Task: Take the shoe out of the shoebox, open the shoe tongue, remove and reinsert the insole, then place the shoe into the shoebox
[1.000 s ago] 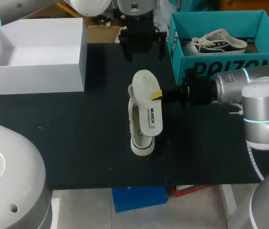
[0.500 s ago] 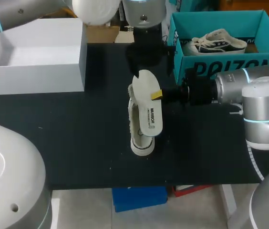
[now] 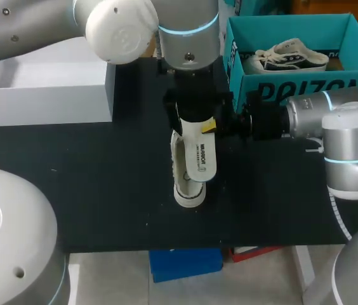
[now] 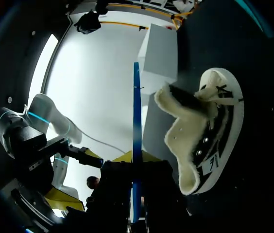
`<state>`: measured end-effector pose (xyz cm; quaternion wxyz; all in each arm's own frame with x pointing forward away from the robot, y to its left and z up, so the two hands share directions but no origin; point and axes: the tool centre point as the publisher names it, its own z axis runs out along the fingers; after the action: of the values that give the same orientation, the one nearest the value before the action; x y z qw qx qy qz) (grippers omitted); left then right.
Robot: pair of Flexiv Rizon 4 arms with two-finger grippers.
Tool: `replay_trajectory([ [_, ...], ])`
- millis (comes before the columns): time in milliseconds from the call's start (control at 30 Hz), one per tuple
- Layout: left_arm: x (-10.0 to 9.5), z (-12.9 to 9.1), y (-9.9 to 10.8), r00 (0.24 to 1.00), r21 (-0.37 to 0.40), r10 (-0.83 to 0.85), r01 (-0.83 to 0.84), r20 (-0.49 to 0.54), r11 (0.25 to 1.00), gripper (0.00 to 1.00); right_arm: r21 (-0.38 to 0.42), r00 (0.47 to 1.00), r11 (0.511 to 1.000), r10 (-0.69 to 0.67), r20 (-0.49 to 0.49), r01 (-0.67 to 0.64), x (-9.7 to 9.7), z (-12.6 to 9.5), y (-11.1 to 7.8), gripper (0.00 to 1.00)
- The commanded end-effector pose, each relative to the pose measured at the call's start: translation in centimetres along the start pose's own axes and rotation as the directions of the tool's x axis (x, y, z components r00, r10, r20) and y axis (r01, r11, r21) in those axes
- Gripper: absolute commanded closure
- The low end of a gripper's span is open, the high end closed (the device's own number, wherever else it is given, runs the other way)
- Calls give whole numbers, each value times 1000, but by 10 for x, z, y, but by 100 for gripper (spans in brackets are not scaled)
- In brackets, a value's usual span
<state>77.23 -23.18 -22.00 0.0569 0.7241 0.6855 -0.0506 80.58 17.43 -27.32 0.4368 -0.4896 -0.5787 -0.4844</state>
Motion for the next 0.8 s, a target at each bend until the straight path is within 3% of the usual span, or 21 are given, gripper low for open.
replay_trajectory([
  [33,5,2,-16,1000,-25,-2,3,9,1000,0,-2,1000,1000,0,1,0,0,1,0,100],
  [367,5,5,-37,998,-15,-7,8,59,1000,0,-2,1000,1000,0,1,0,0,1,0,100],
  [467,6,-1,-39,984,-37,8,-1,176,999,0,-2,1000,1000,0,1,0,0,1,0,100],
  [600,3,-15,-40,913,-77,34,-3,407,997,0,-2,1000,1000,0,1,0,0,1,0,100],
  [767,4,-27,-42,766,-119,59,24,640,993,0,-2,1000,1000,0,1,0,0,1,0,100],
  [800,5,-30,-43,709,-132,77,22,701,991,0,-2,1000,1000,0,1,0,0,1,0,100],
])
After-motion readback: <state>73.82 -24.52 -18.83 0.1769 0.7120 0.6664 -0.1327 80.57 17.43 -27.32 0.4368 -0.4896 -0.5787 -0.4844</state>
